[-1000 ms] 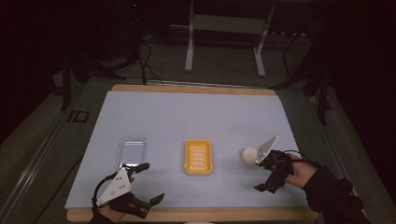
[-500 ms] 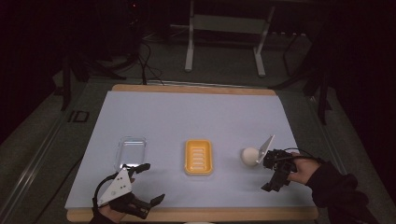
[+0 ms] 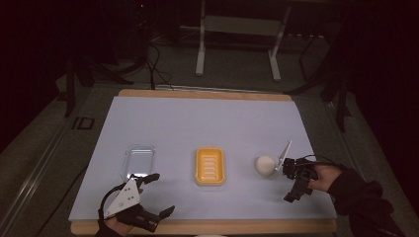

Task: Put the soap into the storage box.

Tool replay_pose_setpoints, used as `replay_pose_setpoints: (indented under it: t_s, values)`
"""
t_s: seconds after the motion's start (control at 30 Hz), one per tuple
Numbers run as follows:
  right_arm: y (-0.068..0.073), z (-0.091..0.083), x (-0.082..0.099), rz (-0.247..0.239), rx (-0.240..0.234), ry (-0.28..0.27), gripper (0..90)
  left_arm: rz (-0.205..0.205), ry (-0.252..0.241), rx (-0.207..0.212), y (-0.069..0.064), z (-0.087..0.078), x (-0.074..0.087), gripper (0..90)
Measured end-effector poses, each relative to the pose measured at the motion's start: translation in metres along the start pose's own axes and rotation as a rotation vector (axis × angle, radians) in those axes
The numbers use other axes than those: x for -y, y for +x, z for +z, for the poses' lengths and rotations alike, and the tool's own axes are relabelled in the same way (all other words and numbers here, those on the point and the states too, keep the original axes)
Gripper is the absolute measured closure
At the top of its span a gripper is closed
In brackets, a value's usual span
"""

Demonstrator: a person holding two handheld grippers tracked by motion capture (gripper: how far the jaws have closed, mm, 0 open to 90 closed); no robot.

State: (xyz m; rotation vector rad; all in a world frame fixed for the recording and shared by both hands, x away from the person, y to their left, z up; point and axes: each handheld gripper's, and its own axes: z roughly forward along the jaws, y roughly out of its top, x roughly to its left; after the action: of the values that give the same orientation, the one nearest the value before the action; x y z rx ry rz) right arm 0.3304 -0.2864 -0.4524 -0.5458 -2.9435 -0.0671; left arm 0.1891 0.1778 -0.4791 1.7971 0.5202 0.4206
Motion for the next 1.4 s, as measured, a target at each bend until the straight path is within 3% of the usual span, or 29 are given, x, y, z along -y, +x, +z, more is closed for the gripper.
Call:
replay_pose_setpoints:
  t_s: [0.17, 0.6, 0.93, 1.07, 1.4]
  values:
    - [-0.008, -0.003, 0.004, 0.015, 0.036, -0.024, 13.0, 0.000, 0.000, 0.003, 0.000, 0.000, 0.000, 0.1]
    - [-0.029, -0.002, 0.003, -0.027, 0.080, -0.094, 14.1, 0.000, 0.000, 0.005, 0.000, 0.000, 0.000, 0.1]
    - [-0.042, 0.006, -0.009, -0.060, 0.116, -0.155, 15.3, 0.000, 0.002, 0.008, 0.000, 0.000, 0.000, 0.1]
    - [-0.045, 0.009, -0.013, -0.060, 0.102, -0.186, 15.3, -0.002, 0.003, 0.009, 0.000, 0.001, 0.001, 0.1]
    - [-0.055, 0.020, -0.028, -0.058, 0.117, -0.235, 18.5, -0.004, 0.004, 0.012, 0.000, 0.001, 0.001, 0.1]
